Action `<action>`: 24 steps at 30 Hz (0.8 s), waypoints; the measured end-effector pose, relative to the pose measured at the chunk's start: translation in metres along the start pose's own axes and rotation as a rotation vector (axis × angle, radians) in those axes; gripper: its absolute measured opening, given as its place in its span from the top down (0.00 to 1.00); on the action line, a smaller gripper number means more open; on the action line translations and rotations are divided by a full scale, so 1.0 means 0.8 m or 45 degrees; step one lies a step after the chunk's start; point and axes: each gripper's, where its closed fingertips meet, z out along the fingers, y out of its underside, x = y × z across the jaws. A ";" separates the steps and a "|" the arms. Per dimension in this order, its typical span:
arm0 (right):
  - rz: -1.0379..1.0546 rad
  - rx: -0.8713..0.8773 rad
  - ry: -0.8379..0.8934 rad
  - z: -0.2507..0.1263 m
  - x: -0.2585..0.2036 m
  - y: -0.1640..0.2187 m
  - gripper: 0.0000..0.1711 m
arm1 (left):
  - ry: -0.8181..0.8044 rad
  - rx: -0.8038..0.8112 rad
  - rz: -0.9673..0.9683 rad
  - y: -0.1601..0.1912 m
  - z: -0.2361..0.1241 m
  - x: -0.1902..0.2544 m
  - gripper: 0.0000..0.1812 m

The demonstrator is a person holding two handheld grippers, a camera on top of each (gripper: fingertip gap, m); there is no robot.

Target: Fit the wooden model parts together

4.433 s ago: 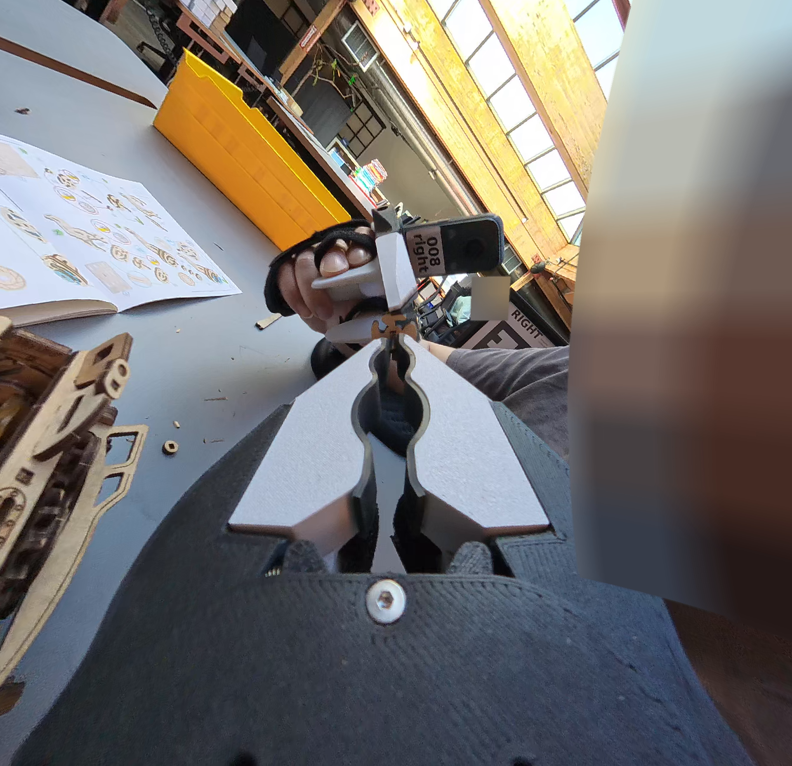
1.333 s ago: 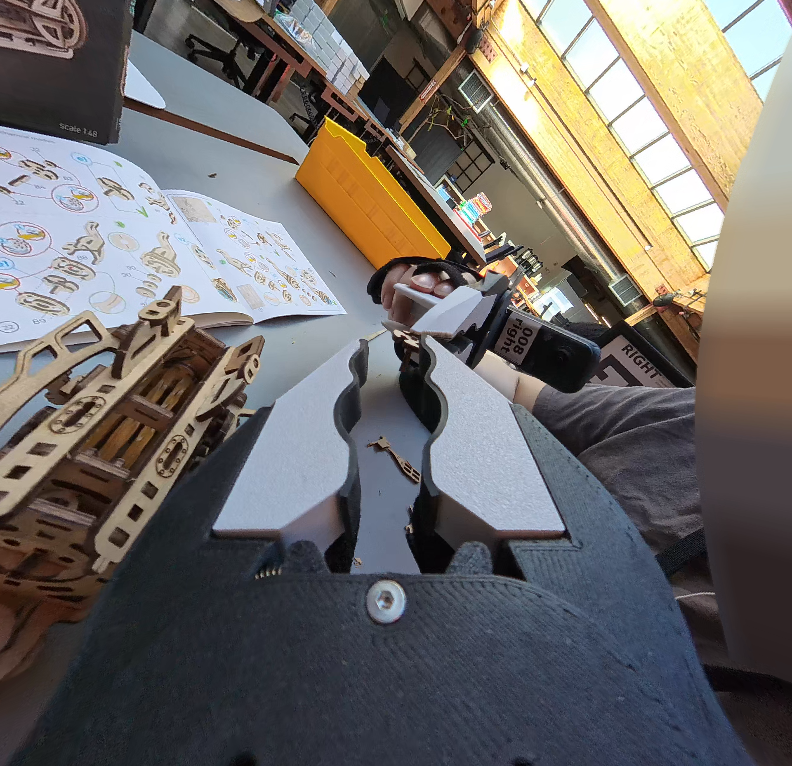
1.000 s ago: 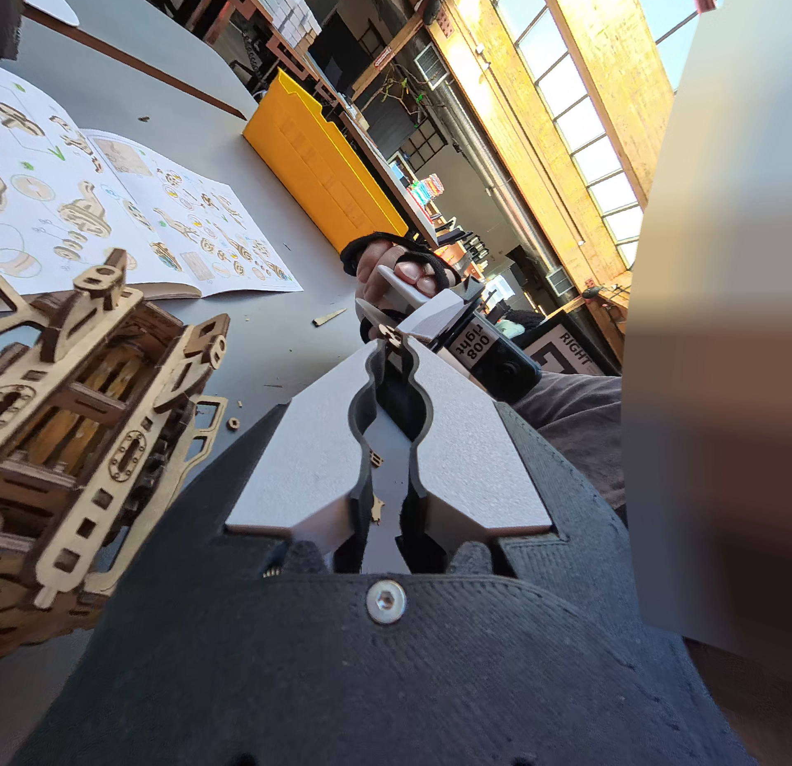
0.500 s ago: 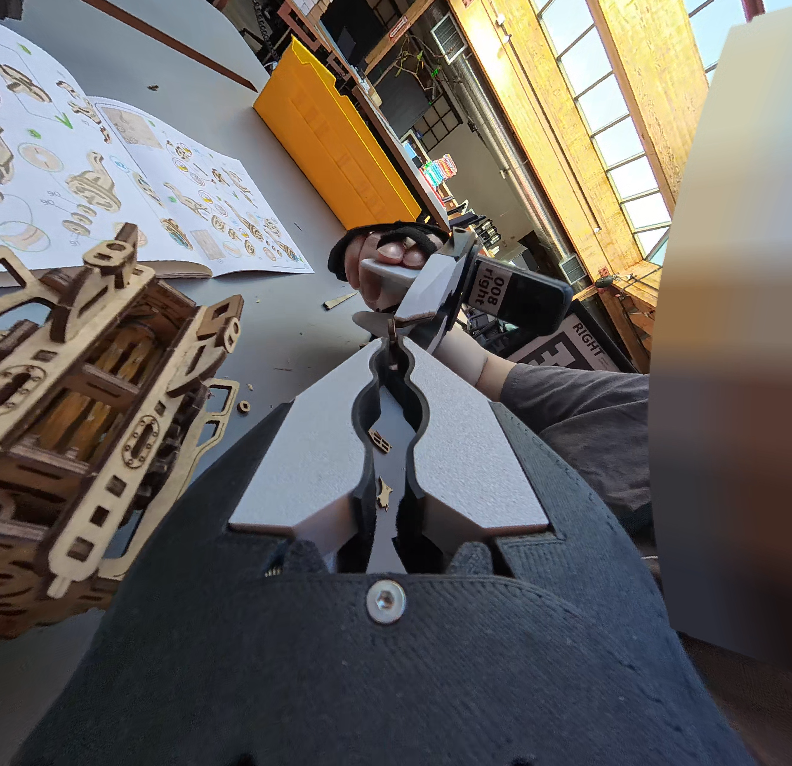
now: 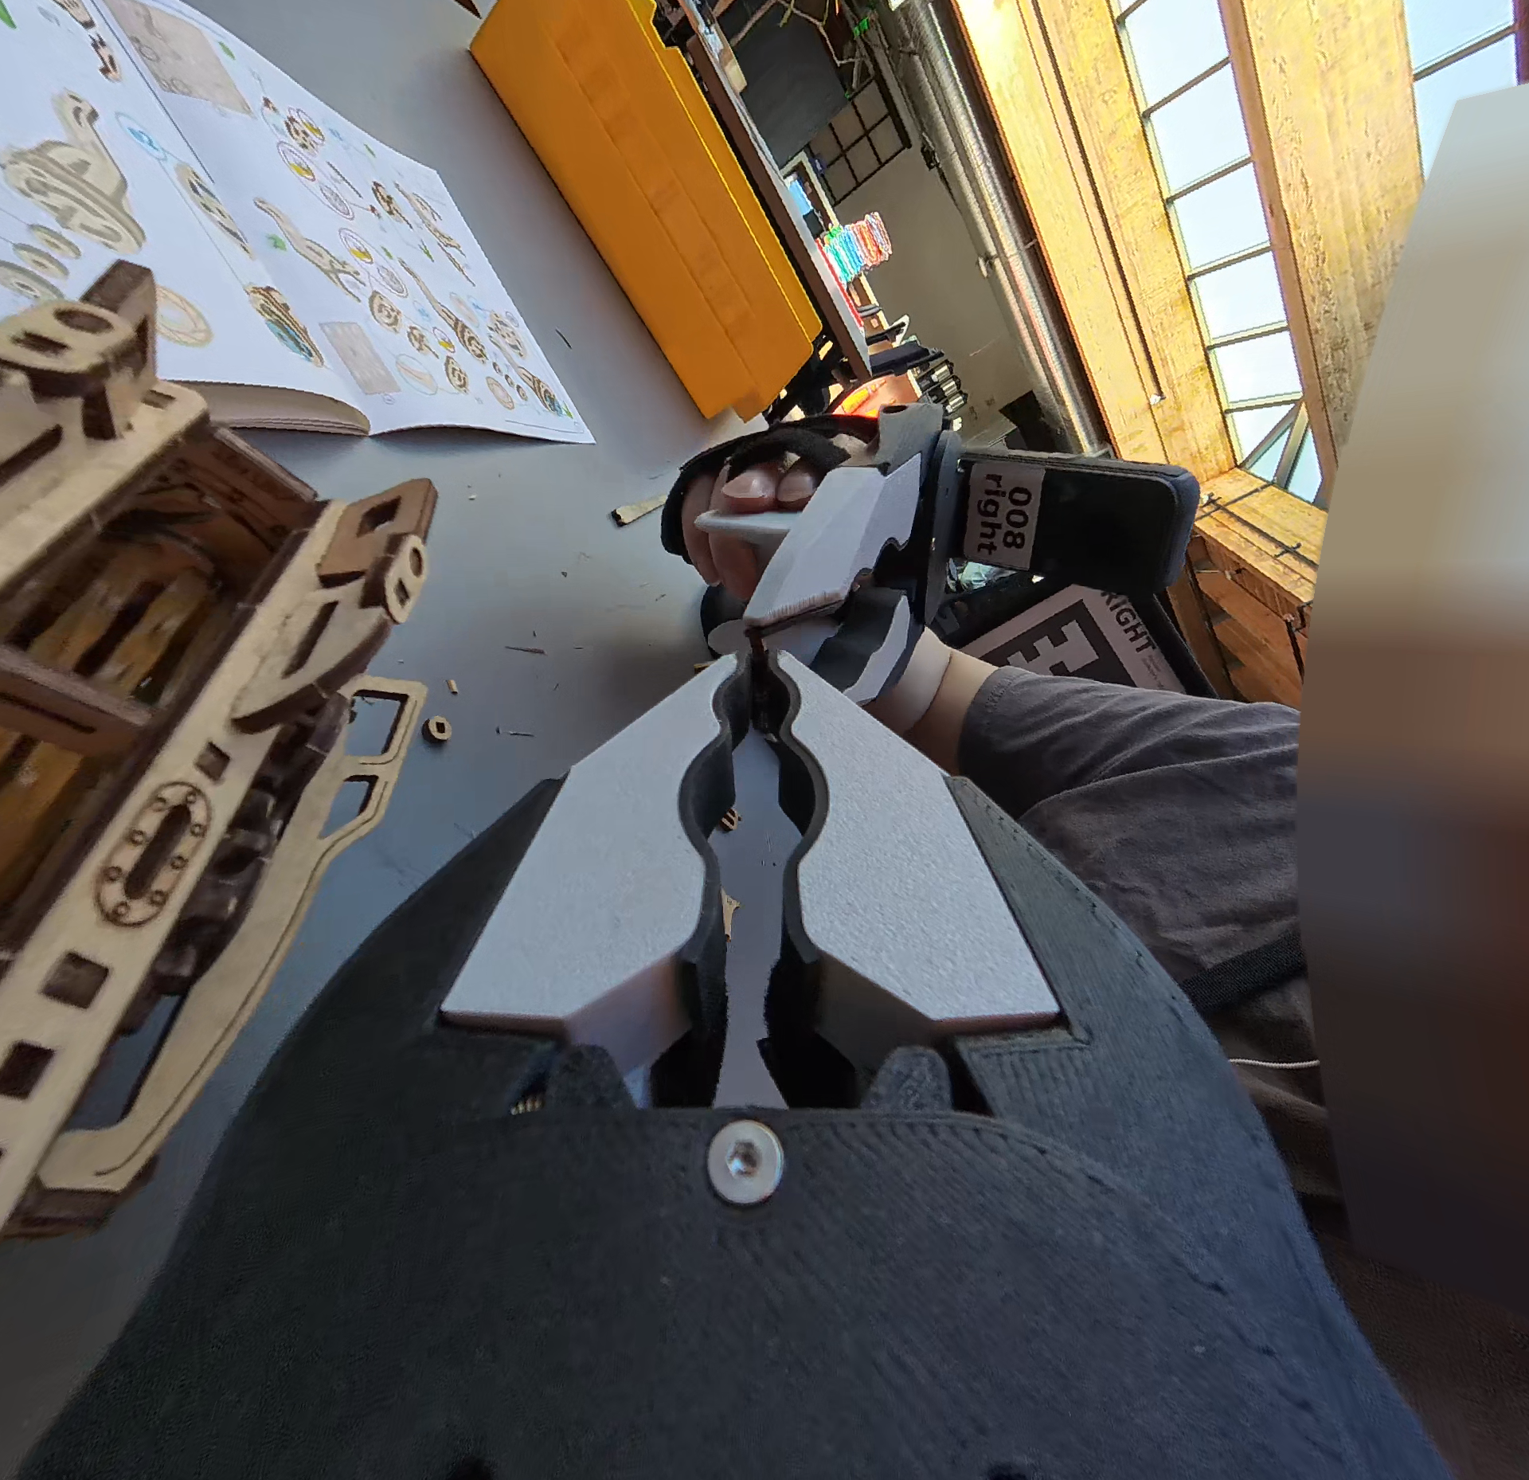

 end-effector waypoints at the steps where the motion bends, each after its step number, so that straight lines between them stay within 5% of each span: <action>1: 0.023 -0.002 -0.013 0.000 0.000 0.002 0.87 | -0.005 -0.002 -0.002 0.000 0.000 -0.001 1.00; 24: 0.172 0.045 -0.072 0.002 0.001 0.008 0.86 | -0.038 -0.008 -0.006 0.001 -0.001 -0.007 1.00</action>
